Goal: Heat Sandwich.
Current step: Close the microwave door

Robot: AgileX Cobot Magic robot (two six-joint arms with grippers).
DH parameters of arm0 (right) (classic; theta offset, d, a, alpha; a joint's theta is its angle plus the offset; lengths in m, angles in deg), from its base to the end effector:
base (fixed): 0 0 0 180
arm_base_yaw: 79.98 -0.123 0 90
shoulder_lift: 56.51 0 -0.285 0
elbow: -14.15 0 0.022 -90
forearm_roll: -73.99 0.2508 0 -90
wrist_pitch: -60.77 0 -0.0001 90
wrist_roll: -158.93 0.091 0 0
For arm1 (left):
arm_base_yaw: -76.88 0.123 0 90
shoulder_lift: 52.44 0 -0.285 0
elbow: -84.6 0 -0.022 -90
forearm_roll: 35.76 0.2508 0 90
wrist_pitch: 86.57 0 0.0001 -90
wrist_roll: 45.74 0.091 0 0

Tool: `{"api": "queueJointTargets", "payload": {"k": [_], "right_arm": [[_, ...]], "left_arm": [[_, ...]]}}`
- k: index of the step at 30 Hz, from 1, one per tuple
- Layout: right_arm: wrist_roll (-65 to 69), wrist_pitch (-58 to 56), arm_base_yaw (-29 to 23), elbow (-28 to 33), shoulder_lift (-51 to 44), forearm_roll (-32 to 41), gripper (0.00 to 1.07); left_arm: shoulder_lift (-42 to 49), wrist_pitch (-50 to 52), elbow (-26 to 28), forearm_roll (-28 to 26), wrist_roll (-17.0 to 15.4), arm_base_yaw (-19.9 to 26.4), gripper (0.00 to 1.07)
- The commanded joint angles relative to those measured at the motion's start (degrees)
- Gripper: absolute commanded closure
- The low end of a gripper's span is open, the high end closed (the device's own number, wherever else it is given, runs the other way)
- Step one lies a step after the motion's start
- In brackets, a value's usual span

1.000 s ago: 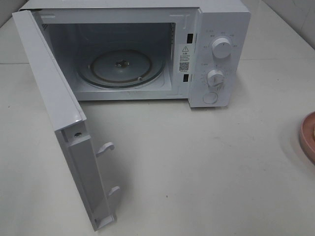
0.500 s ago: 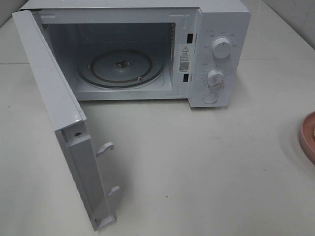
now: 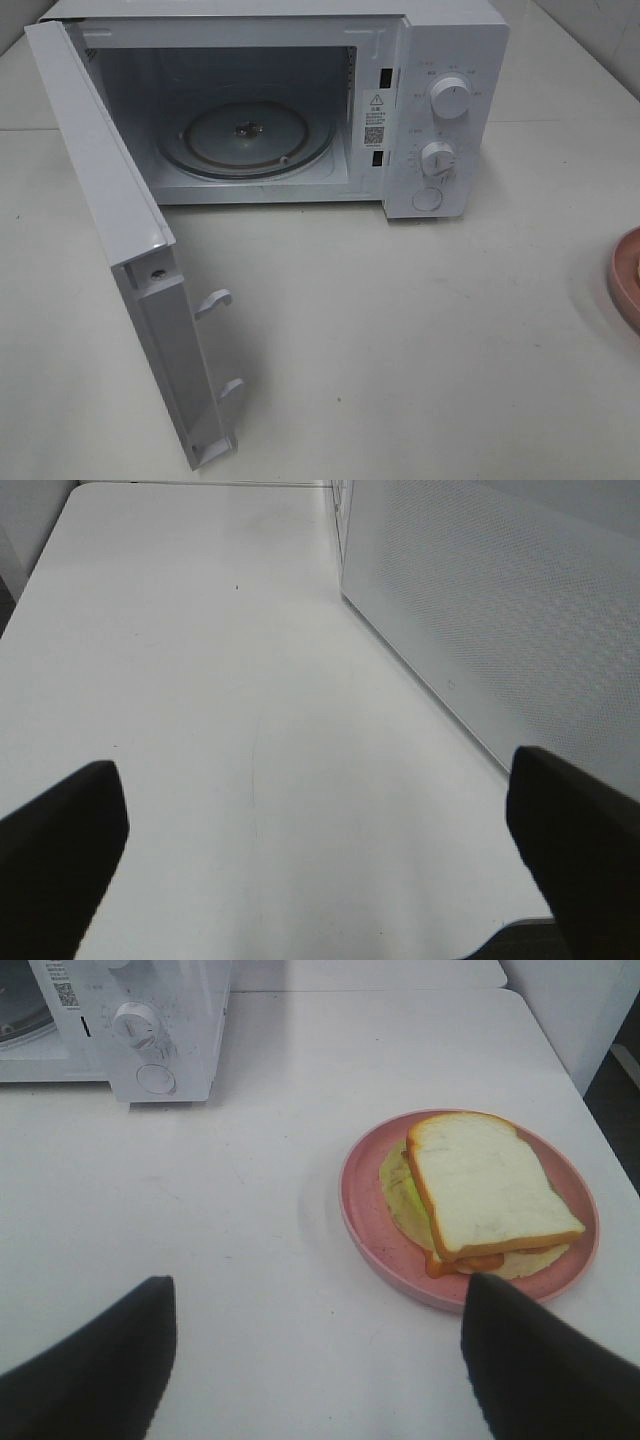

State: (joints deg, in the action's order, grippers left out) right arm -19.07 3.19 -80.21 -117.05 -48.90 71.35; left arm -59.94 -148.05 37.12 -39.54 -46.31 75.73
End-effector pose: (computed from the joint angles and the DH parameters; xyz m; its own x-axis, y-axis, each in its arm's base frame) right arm -0.0027 -0.0036 0.2808 -0.4058 0.0086 -0.9139 0.0357 0.9993 -0.0065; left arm -0.0086 -0.0051 0.2816 -0.4473 -0.0324 -0.8938 0.0534 0.9966 -0.0629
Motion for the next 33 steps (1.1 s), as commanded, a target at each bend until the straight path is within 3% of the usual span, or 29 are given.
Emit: {"api": "queueJointTargets", "payload": {"k": [1, 21, 26, 31, 33], "right_arm": [[-0.17, 0.46, 0.23, 0.06, -1.66, 0.23, 0.32], [-0.17, 0.46, 0.23, 0.06, -1.66, 0.23, 0.32], [-0.17, 0.46, 0.23, 0.06, -1.66, 0.23, 0.32], [-0.17, 0.46, 0.23, 0.06, -1.66, 0.23, 0.32], [-0.17, 0.46, 0.23, 0.06, -1.66, 0.23, 0.32]], "left_arm": [[0.86, 0.11, -0.11, -0.11, -0.06, -0.29, 0.09], [-2.98, 2.18, 2.12, 0.11, 0.0, -0.29, 0.12], [-8.19, 5.67, 2.12, 0.06, 0.0, -0.29, 0.19], [-13.81, 9.51, 2.12, 0.11, 0.0, -0.29, 0.35], [-17.42, 11.86, 2.12, 0.11, 0.0, -0.29, 0.47]]}}
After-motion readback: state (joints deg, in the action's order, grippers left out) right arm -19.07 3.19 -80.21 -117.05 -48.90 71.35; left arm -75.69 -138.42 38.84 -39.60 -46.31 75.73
